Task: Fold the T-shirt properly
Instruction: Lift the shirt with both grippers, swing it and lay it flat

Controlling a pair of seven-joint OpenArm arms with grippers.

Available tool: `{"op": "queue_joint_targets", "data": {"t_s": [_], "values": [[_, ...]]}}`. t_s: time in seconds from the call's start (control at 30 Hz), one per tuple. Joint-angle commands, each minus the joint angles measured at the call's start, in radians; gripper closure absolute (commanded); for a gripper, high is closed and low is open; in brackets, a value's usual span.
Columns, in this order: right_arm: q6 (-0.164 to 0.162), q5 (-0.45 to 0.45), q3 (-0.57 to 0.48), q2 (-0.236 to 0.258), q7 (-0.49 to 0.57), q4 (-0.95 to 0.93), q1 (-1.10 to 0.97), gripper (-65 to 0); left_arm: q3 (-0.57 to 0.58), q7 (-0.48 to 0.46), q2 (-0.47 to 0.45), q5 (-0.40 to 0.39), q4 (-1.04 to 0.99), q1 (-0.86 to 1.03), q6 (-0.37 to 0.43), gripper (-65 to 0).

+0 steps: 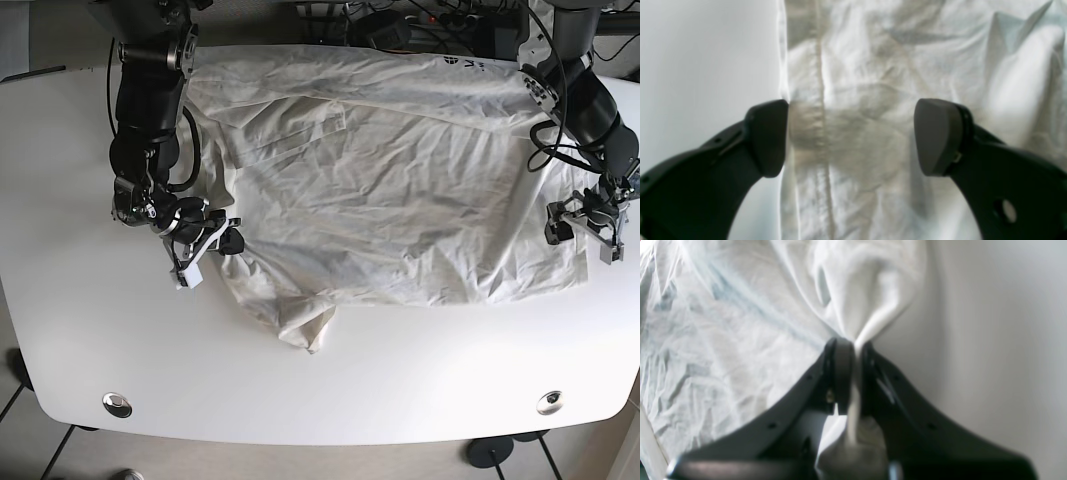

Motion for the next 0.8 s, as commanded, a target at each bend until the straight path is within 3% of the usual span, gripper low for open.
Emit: {"op": "queue_joint_targets", "data": {"t_s": [0.03, 0.13, 0.17, 0.33, 0.5, 0.6, 0.7, 0.8], "values": [[0.0, 0.012, 0.003, 0.008, 0.012, 0.018, 0.024, -2.2, 0.005, 0.066, 0.007, 0.026, -0.04, -0.02, -0.007, -35.7], [0.0, 0.014, 0.003, 0.008, 0.012, 0.018, 0.023, -2.2, 0.005, 0.014, 0.008, 0.032, -0.085, -0.029, -0.007, -5.8], [0.0, 0.014, 0.003, 0.008, 0.012, 0.019, 0.021, -2.2, 0.008, -0.009, 0.008, 0.035, -0.088, -0.029, -0.007, 0.0], [0.002, 0.015, 0.003, 0.003, 0.011, 0.075, 0.0, -2.1, 0.042, -0.014, 0.013, 0.026, 0.04, -0.021, -0.007, -1.1], [0.002, 0.015, 0.004, 0.002, -0.068, 0.339, -0.119, -2.1, 0.031, 0.164, 0.015, 0.026, 0.331, 0.025, -0.007, -0.8], [0.0, 0.015, 0.036, -0.001, -0.12, 0.48, -0.175, -2.1, 0.037, 0.215, 0.015, 0.026, 0.488, 0.059, -0.007, -0.8], [0.0, 0.014, 0.075, 0.008, -0.161, 0.52, -0.166, -2.1, 0.043, 0.264, 0.05, 0.026, 0.598, 0.057, -0.007, -0.8], [0.0, 0.009, 0.075, 0.04, -0.189, 0.515, -0.07, -2.1, 0.146, 0.277, 0.064, 0.029, 0.661, -0.01, -0.007, -0.8]]}}
